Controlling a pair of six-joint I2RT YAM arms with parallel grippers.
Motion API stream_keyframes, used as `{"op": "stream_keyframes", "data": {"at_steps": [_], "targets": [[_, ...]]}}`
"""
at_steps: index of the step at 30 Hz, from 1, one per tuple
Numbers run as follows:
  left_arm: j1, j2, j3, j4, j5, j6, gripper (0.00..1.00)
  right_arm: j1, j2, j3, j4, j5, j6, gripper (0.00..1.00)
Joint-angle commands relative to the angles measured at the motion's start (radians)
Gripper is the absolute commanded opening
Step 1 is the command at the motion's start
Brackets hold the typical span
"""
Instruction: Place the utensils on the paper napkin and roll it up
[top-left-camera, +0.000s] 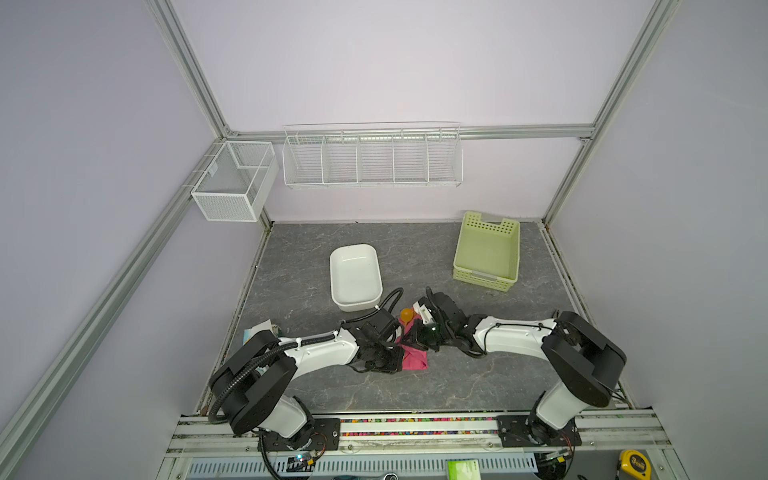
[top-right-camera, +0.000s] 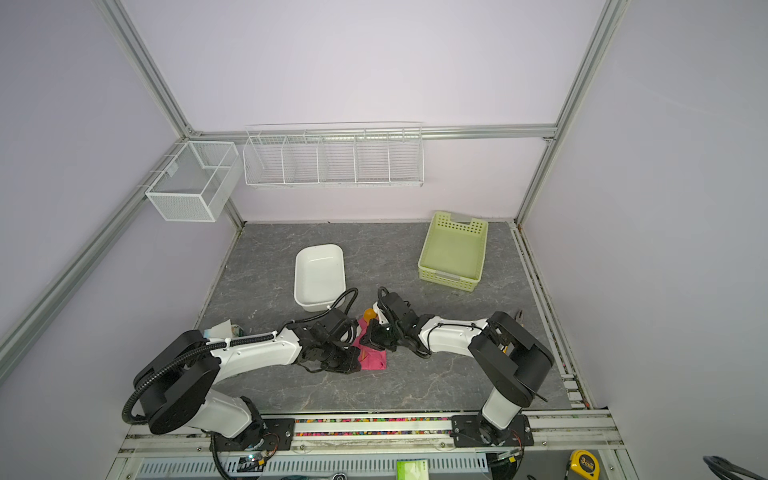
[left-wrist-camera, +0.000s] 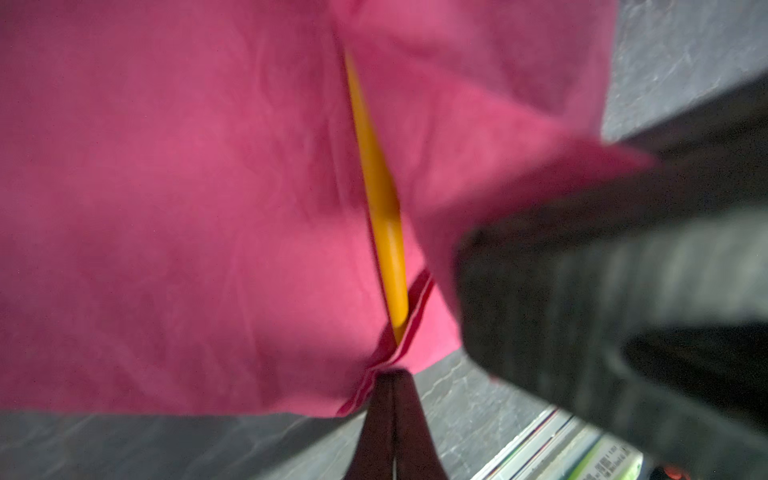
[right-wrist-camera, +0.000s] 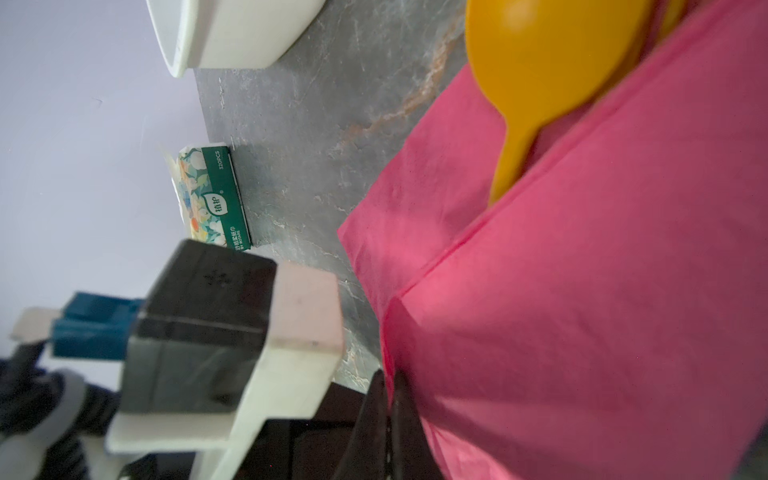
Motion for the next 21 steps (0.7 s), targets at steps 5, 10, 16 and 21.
{"op": "stream_keyframes", "data": {"at_steps": [5,10,16,21], "targets": [[0.002,0.013,-0.013,0.013,-0.005,-0.011,0.0,0.015,0.055,0.017,0.076,-0.049,0.065,0.07],[0.002,0.018,-0.009,0.014,-0.001,-0.008,0.0,0.018,0.09,0.02,0.108,-0.058,0.074,0.07],[0.002,0.019,-0.007,0.012,0.0,-0.009,0.0,0.019,0.129,0.026,0.133,-0.064,0.077,0.07],[0.002,-0.005,-0.007,-0.004,-0.015,-0.011,0.0,0.018,0.156,0.023,0.124,-0.055,0.064,0.08]]}}
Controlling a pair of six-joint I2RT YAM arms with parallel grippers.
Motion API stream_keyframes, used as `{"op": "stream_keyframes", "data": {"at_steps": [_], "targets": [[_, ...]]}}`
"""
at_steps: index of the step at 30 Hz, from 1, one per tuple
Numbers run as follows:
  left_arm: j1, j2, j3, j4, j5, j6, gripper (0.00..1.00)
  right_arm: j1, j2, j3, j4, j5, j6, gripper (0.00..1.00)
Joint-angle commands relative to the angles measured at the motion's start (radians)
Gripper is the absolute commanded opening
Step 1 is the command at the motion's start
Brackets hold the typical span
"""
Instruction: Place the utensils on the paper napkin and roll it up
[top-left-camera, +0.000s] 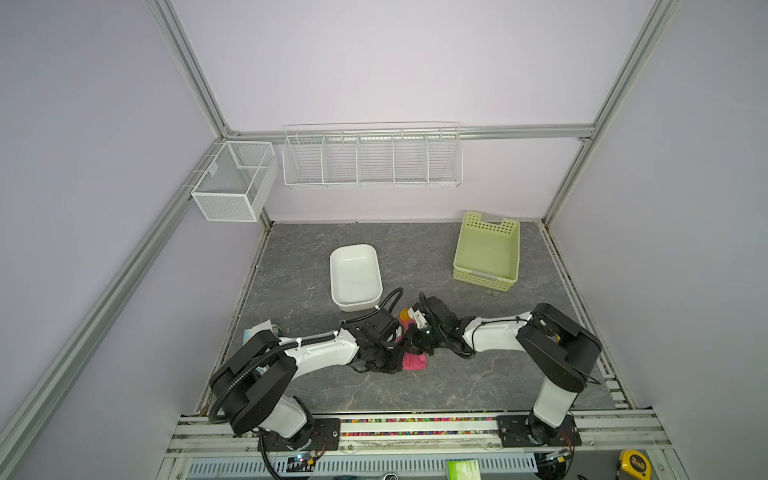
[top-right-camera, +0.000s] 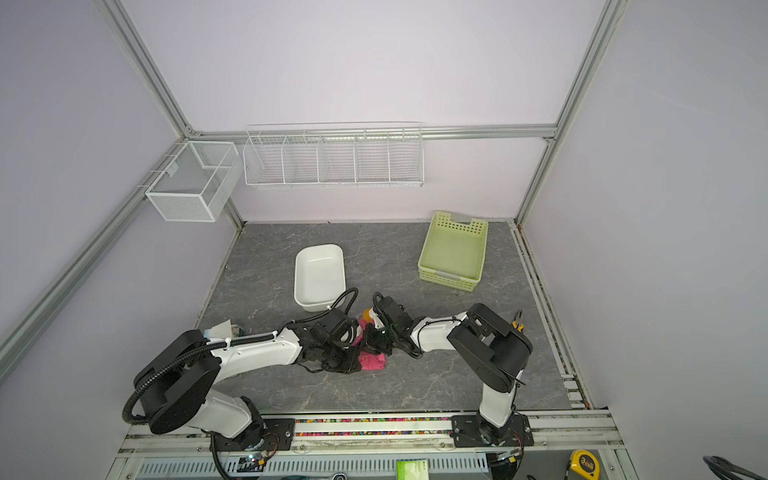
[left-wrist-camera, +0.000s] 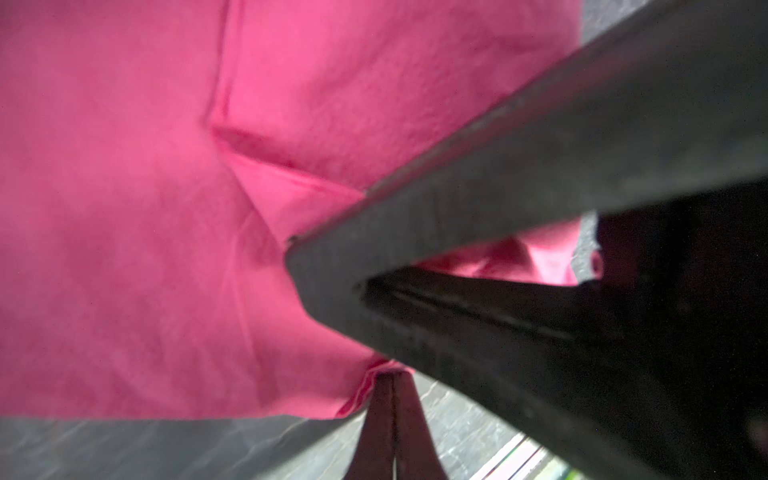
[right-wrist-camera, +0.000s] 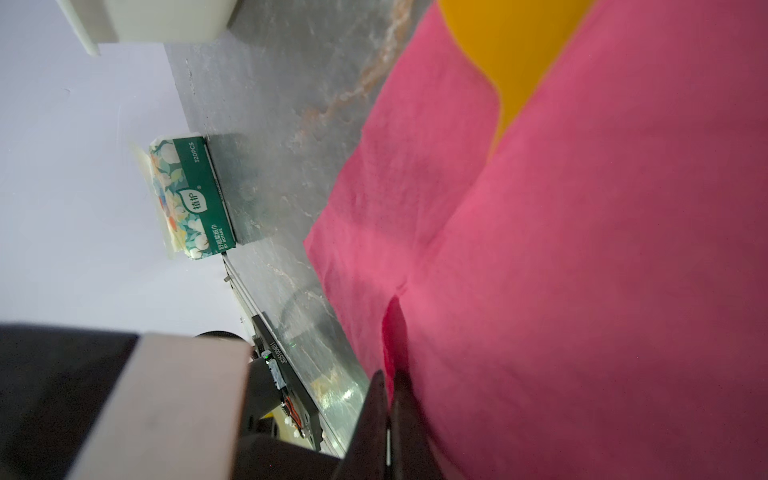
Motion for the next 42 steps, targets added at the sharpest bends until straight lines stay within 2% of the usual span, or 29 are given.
{"op": "stream_keyframes", "data": {"at_steps": [1,8,15,18,21,27,33,42], "targets": [[0.002,-0.013,-0.006,-0.011,-0.022,-0.01,0.0,0.007,0.023,0.015,0.017,-0.002,0.031,0.08],[0.013,-0.095,0.001,-0.069,-0.07,-0.01,0.0,0.006,0.037,0.021,-0.018,0.023,0.011,0.19],[0.086,-0.207,-0.004,-0.14,-0.11,-0.008,0.0,0.006,0.044,0.019,-0.015,0.022,0.012,0.34],[0.102,-0.229,0.005,-0.18,-0.164,0.005,0.0,0.006,0.043,0.019,-0.015,0.022,0.013,0.36],[0.13,-0.219,0.013,-0.184,-0.154,0.019,0.0,0.005,0.043,0.018,-0.014,0.022,0.015,0.37],[0.149,-0.184,0.032,-0.152,-0.147,0.022,0.0,0.005,0.04,0.011,-0.015,0.028,0.017,0.19],[0.152,-0.132,0.061,-0.119,-0.124,0.026,0.0,0.005,0.046,0.006,-0.009,0.026,0.018,0.07],[0.152,-0.037,0.117,-0.072,-0.095,0.033,0.0,0.006,0.05,0.003,-0.005,0.023,0.018,0.07]]}}
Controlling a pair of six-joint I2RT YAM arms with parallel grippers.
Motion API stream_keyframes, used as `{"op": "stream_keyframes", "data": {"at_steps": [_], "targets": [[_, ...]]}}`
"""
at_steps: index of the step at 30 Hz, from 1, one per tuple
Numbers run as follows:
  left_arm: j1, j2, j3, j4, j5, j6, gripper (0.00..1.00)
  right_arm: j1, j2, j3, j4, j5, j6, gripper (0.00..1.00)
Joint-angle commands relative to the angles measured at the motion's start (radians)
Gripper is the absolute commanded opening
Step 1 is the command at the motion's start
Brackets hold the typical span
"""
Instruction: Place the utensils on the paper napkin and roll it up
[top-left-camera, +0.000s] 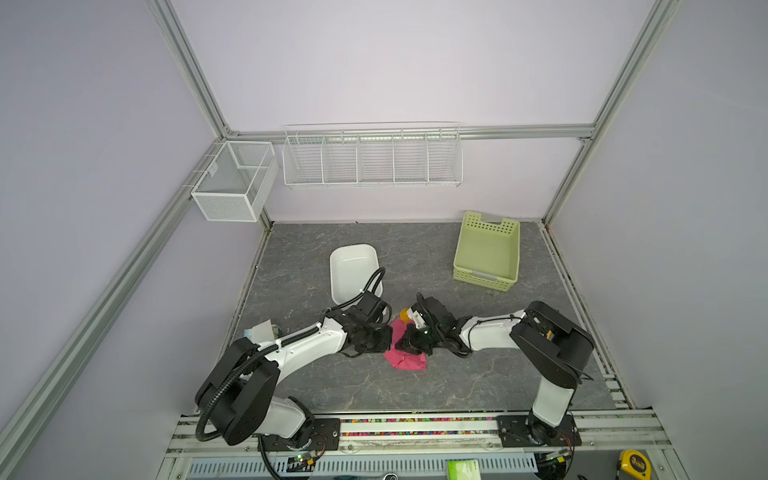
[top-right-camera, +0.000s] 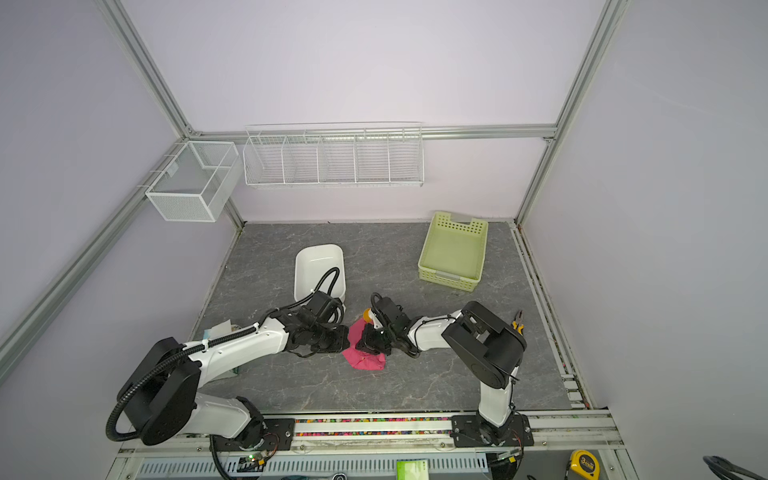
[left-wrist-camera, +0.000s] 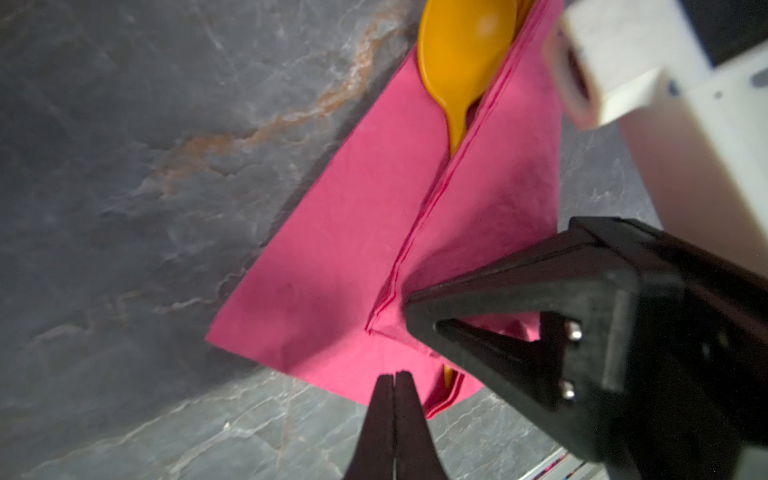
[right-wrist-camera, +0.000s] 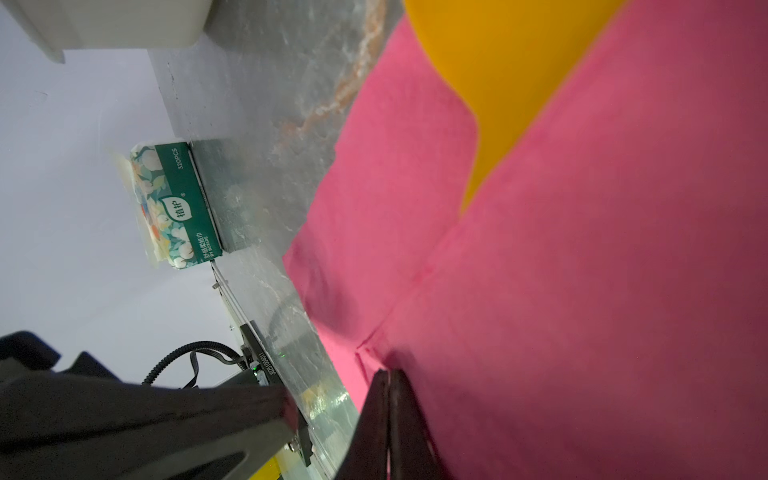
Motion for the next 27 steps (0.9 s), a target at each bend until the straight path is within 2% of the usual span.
{"op": "stream_keyframes", "data": {"at_steps": [1,6,17,27], "targets": [[0.004,0.038,0.032,0.033,0.017,0.022,0.0,0.006,0.015,-0.014,-0.006,0.005,0.029,0.07],[0.004,0.1,0.038,0.064,0.044,0.026,0.0,0.004,0.012,-0.015,-0.006,0.006,0.031,0.07],[0.004,0.178,0.017,0.063,0.015,0.045,0.0,0.003,-0.014,-0.012,-0.013,0.003,0.025,0.07],[0.004,0.177,0.001,0.055,0.003,0.052,0.0,-0.009,-0.166,-0.043,-0.1,0.02,-0.02,0.07]]}}
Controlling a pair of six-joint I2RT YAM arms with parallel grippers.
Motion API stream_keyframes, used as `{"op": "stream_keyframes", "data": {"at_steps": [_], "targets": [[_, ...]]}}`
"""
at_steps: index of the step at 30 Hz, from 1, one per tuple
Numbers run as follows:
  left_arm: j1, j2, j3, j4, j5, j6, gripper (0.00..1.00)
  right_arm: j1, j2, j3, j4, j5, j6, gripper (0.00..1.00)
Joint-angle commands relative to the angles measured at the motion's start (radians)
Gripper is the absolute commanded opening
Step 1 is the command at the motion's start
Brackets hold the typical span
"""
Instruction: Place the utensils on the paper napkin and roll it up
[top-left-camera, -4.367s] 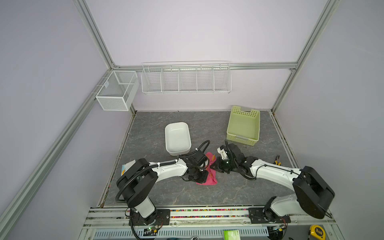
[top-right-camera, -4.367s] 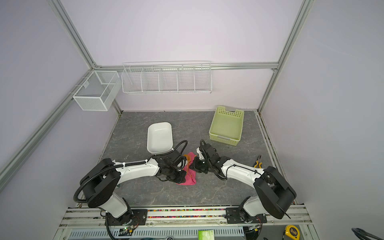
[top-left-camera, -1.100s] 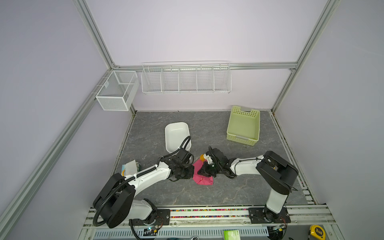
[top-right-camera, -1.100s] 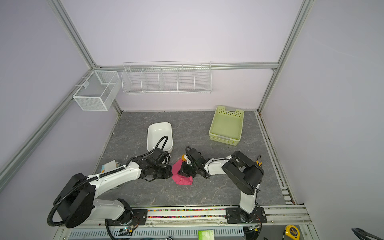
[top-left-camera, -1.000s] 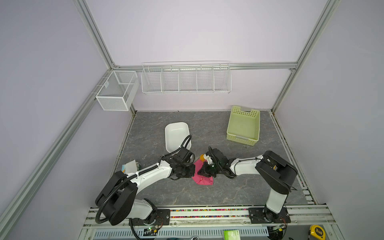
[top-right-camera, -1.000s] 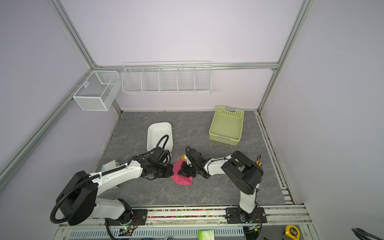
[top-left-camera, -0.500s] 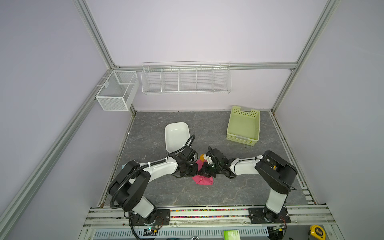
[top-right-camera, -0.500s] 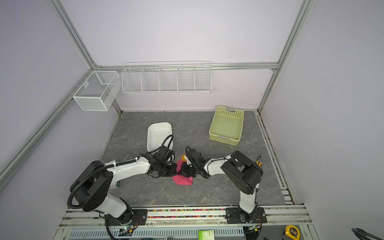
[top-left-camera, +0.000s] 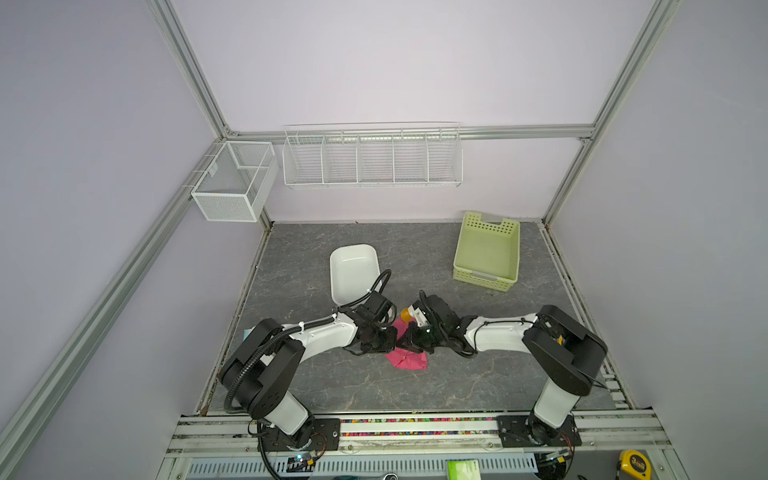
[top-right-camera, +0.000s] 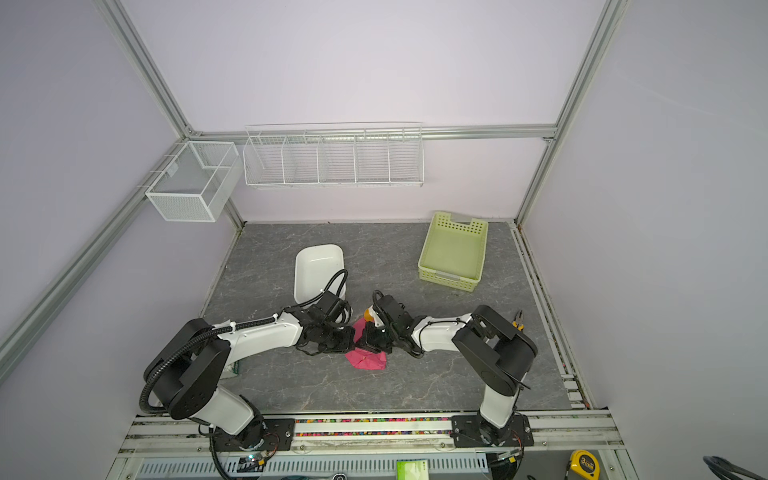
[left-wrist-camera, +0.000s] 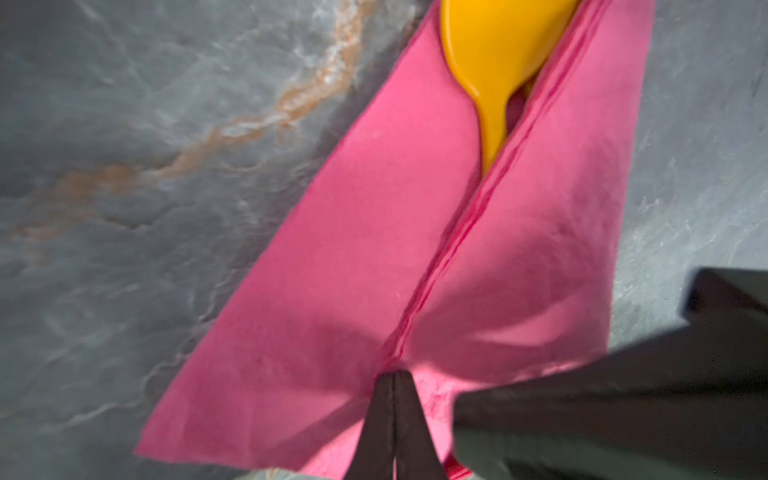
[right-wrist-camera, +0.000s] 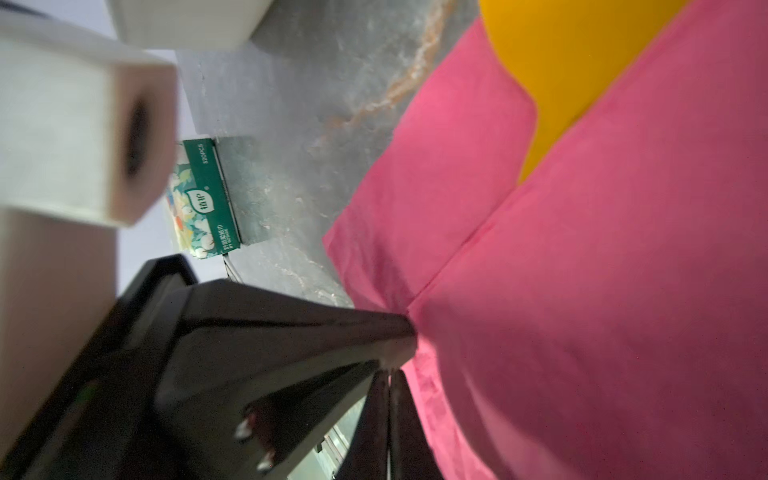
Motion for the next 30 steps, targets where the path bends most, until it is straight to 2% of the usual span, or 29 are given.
{"op": "stream_keyframes", "data": {"at_steps": [1,9,13,23,30], "targets": [[0.002,0.032,-0.014,-0.015,-0.033,0.02,0.0,-0.009,-0.082,-0.04,-0.061,0.016,-0.01,0.07],[0.002,0.037,-0.013,-0.015,-0.028,0.023,0.0,-0.036,-0.266,-0.133,-0.23,0.064,-0.067,0.07],[0.002,0.036,-0.012,-0.021,-0.028,0.028,0.0,-0.039,-0.314,-0.175,-0.255,0.059,-0.074,0.07],[0.002,0.035,-0.004,-0.037,-0.037,0.031,0.0,-0.038,-0.248,-0.174,-0.227,-0.004,-0.097,0.07],[0.002,0.032,-0.005,-0.041,-0.041,0.033,0.0,-0.036,-0.196,-0.192,-0.205,-0.005,-0.095,0.07]]}}
